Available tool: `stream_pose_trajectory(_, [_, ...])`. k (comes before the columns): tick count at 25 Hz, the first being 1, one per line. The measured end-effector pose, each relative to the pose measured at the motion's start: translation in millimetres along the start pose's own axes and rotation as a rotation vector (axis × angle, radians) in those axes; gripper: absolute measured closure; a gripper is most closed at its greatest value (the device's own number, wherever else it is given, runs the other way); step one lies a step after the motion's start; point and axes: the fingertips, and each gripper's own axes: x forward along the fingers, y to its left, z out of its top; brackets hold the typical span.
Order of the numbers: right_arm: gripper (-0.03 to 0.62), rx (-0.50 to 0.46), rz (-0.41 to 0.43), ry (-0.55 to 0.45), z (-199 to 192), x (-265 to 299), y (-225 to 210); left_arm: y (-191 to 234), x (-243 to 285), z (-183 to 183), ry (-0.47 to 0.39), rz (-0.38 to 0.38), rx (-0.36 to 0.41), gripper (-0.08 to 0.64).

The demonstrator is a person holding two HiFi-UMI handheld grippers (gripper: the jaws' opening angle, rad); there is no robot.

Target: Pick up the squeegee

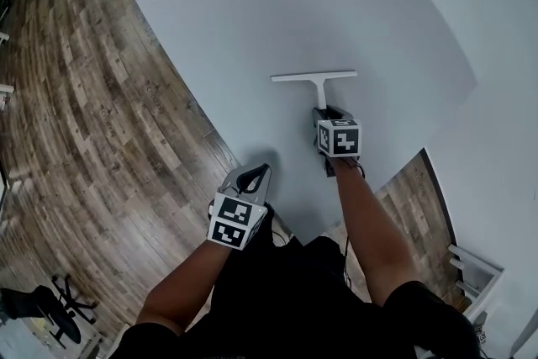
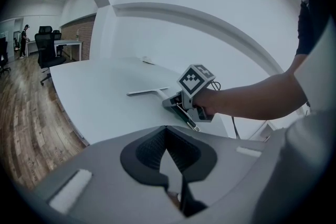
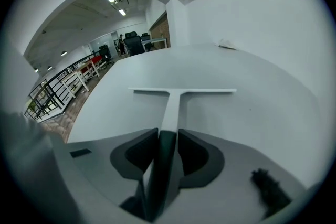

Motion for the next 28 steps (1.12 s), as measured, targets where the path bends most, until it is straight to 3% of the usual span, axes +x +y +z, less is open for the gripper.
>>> stream_pose_trajectory(7, [0.469,-0.026,-0.023,0.024,-2.1,3.9,0.4,3.9,-4.1,-4.1,-0.007,-0.003,-0.021,0.554])
stream_pose_trajectory(14, [0.492,0.06,0.013,-0.011,1.9,-5.8,-3.4,-4.4,-14.5,7.4,-0.032,-0.006,0.008,0.554])
stream_pose_trajectory(20, [0.492,0.085,0.045,-0.099,6.5,-50.6,-0.6,-17.9,-28.1,17.6,-0.081,0.049,0.015,0.554])
stream_pose_trajectory(28, [0.492,0.106,0.15,-0.243,4.0,-145.5,-4.4,-81.4,-42.5,25.2,-0.163,0.087,0.027,0.554])
